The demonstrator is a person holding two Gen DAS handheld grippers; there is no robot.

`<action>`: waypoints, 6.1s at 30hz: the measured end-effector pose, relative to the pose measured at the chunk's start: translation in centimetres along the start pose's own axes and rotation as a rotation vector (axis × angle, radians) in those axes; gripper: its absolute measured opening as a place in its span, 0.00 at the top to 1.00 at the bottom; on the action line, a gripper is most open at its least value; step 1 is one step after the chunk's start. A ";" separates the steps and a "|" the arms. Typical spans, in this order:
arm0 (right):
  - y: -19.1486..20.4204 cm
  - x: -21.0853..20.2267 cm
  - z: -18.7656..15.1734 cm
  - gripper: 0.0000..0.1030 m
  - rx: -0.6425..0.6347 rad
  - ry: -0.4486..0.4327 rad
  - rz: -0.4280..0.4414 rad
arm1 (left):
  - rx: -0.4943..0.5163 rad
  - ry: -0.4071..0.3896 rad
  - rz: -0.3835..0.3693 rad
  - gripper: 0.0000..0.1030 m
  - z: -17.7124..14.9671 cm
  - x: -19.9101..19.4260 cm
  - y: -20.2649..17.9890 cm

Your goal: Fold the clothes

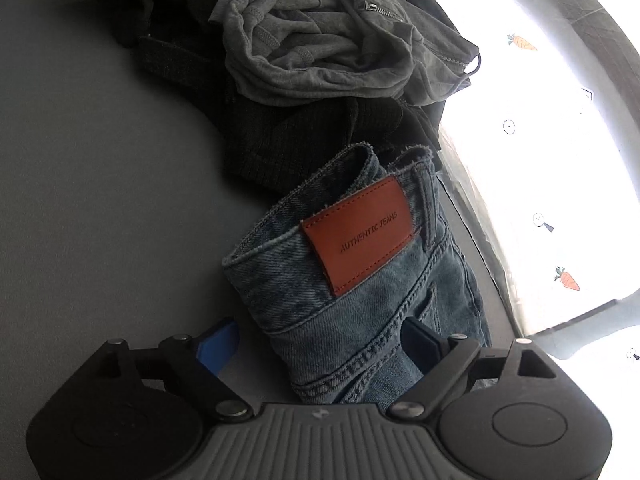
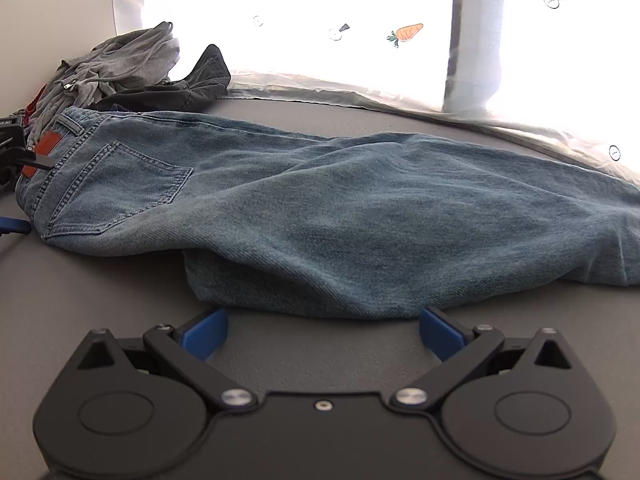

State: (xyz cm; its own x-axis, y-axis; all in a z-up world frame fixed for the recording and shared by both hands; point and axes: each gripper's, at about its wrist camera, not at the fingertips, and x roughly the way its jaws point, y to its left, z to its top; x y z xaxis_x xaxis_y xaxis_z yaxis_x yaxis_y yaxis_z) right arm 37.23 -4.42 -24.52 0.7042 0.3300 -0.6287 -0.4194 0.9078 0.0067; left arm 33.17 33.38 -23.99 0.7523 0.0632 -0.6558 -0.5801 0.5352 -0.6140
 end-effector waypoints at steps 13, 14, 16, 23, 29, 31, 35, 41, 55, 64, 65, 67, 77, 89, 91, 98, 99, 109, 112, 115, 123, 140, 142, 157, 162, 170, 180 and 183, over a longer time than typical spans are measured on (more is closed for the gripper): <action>0.0 -0.1 0.0 0.00 0.000 -0.001 0.003 | 0.151 -0.072 -0.159 0.73 1.2 -2.5 -6.3; 0.0 -0.1 0.0 0.00 0.000 -0.002 0.003 | 0.191 -0.079 -0.217 0.75 1.1 -3.2 -8.0; 0.0 -0.1 0.0 0.00 0.000 -0.002 0.003 | 0.252 -0.067 -0.313 0.77 0.8 -3.8 -10.8; 0.1 -0.1 0.0 0.00 0.002 0.000 0.006 | 0.364 0.255 -0.586 0.76 -6.0 1.0 -17.1; 0.0 -0.2 0.1 0.00 0.004 0.008 0.013 | 0.397 0.499 -0.521 0.60 -9.9 4.1 -17.8; -0.1 -0.2 0.1 0.00 0.003 0.009 0.017 | 0.379 0.486 -0.551 0.51 -9.6 3.6 -17.7; 0.0 0.0 0.4 0.00 0.001 0.028 0.017 | 0.310 0.420 -0.555 0.47 -8.0 2.9 -16.6; -1.0 0.0 2.1 0.00 0.043 0.135 0.083 | 0.248 0.357 -0.347 0.46 -6.2 4.1 -13.4; -9.7 -1.6 0.5 0.58 0.976 0.011 0.440 | 0.273 0.369 -0.172 0.35 -6.1 6.2 -10.7; -10.9 0.0 -1.5 0.59 1.178 0.080 0.442 | 0.274 0.365 -0.198 0.20 -6.6 6.2 -11.1; -10.9 0.1 -1.6 0.59 1.183 0.092 0.439 | 0.271 0.365 -0.200 0.18 -6.6 6.3 -11.1; -10.9 0.2 -1.8 0.59 1.179 0.107 0.440 | 0.272 0.367 -0.203 0.15 -6.6 6.3 -11.3; -9.9 0.1 0.1 0.59 1.087 0.031 0.571 | 0.254 0.373 -0.223 0.05 -6.8 6.3 -11.4; -8.8 2.3 1.4 0.54 1.002 0.140 0.463 | 0.208 0.376 -0.246 0.01 -6.7 6.2 -11.2; -8.8 2.9 1.7 0.46 1.010 0.153 0.457 | 0.207 0.375 -0.250 0.00 -6.7 6.2 -11.2; -7.9 2.4 5.1 0.80 0.827 0.109 0.391 | 0.210 0.373 -0.257 0.00 -7.0 5.9 -11.1; -7.8 2.2 5.8 0.80 0.786 0.102 0.386 | 0.211 0.373 -0.255 0.00 -7.1 5.9 -11.1; -12.1 1.1 11.4 0.82 0.653 0.018 0.384 | 0.405 0.252 -0.207 0.00 -6.5 4.4 -16.4; -12.9 1.1 13.0 0.81 0.614 0.061 0.412 | 0.441 0.244 -0.179 0.00 -7.0 5.1 -18.1; -12.0 1.2 12.5 0.81 0.556 0.088 0.418 | 0.437 0.270 -0.143 0.00 -8.1 6.4 -18.7; -11.5 -0.1 9.3 0.62 0.525 0.194 0.367 | 0.371 0.331 -0.091 0.00 -9.6 7.0 -16.4; -15.8 6.4 10.7 0.21 0.766 0.087 0.474 | 0.435 0.376 -0.129 0.00 -8.5 7.8 -16.8; -16.0 7.6 11.0 0.18 0.776 0.108 0.468 | 0.436 0.379 -0.133 0.00 -8.4 7.8 -16.8; -13.6 10.6 13.5 0.21 0.554 0.149 0.414 | 0.441 0.379 -0.136 0.00 -8.5 7.8 -16.6; -13.8 10.6 13.1 0.38 0.634 0.130 0.551 | 0.442 0.375 -0.130 0.00 -8.6 7.9 -16.8; -12.1 9.7 13.7 0.84 0.677 0.095 0.615 | 0.426 0.379 -0.118 0.00 -8.1 7.8 -16.7; -6.5 4.9 20.5 0.85 0.647 -0.005 0.811 | 0.344 0.234 -0.107 0.00 -3.4 4.8 -15.0; -4.5 3.4 22.7 0.84 0.624 -0.034 0.871 | 0.275 0.178 -0.108 0.00 -1.6 3.6 -13.9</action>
State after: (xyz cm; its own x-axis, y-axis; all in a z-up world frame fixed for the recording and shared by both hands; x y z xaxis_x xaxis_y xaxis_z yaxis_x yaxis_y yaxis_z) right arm 54.58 -1.51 -9.02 0.3234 0.9262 -0.1937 -0.4246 0.3249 0.8451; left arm 43.42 24.79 -18.54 0.7246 -0.1411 -0.6746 -0.3760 0.7394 -0.5585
